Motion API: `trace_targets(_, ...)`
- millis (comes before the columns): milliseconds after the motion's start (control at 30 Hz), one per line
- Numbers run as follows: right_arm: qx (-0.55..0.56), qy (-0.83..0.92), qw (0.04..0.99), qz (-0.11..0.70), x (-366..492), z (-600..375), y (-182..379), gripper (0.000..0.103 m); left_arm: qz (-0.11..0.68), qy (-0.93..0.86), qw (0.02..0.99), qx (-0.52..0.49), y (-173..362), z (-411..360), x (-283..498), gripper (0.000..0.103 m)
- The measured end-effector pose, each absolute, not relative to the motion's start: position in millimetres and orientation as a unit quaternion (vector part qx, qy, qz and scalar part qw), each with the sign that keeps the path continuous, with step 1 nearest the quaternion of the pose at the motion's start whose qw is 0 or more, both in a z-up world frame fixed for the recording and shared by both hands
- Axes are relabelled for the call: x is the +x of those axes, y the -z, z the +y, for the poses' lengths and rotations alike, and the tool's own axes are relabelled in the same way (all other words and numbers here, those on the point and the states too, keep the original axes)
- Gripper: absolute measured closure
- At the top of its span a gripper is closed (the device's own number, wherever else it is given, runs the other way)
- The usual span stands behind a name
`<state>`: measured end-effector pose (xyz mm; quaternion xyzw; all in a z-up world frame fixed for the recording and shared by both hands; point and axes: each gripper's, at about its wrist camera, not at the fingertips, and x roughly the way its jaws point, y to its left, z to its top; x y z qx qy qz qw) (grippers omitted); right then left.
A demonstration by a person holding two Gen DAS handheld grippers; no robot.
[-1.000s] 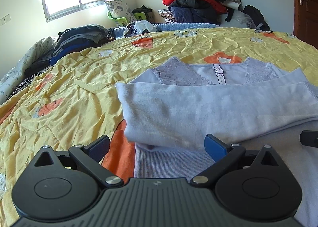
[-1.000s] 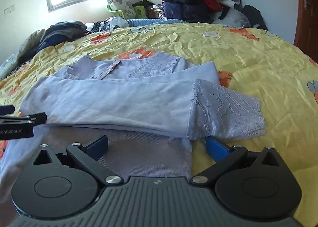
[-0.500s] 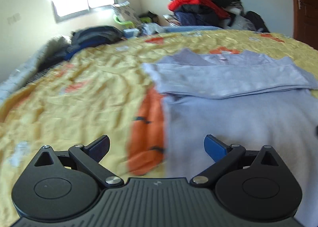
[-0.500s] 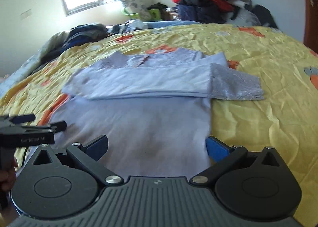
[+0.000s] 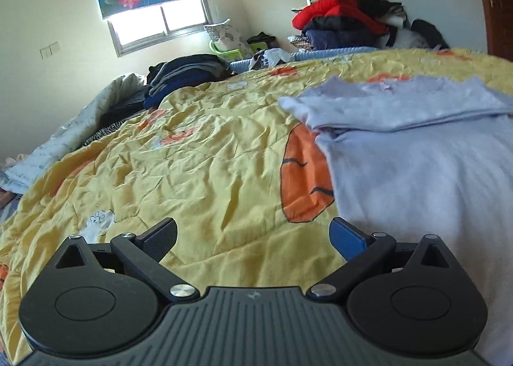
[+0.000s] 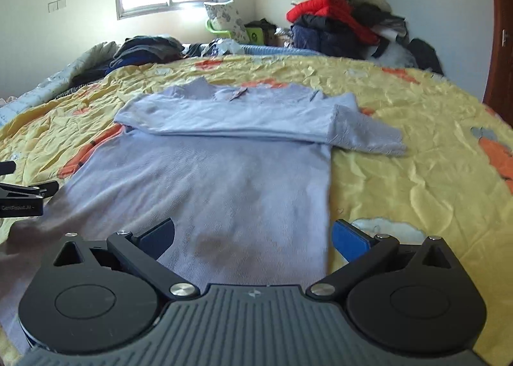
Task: Fold small clothes
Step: 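Move both grippers toward the hem of the sweater, then grasp the sweater hem with the left gripper while the right gripper grasps it too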
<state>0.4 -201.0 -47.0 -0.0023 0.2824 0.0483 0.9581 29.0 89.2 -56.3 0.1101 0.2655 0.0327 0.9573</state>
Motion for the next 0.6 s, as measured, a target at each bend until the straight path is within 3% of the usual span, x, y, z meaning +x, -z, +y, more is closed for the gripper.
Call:
trace_targets(267, 0.014, -0.056, 0.948, 0.312, -1.8, -214.3, 53.6, 0.0, 0.31, -0.013, 0.948, 0.077, 61.3, 105.4, 27.0, 0.001)
trace_targets(600, 0.012, -0.092, 0.964, 0.25, -42.9, -242.1, 29.3, 0.0, 0.343, 0.195, 0.919, -0.008, 38.5, 143.4, -1.4, 0.001)
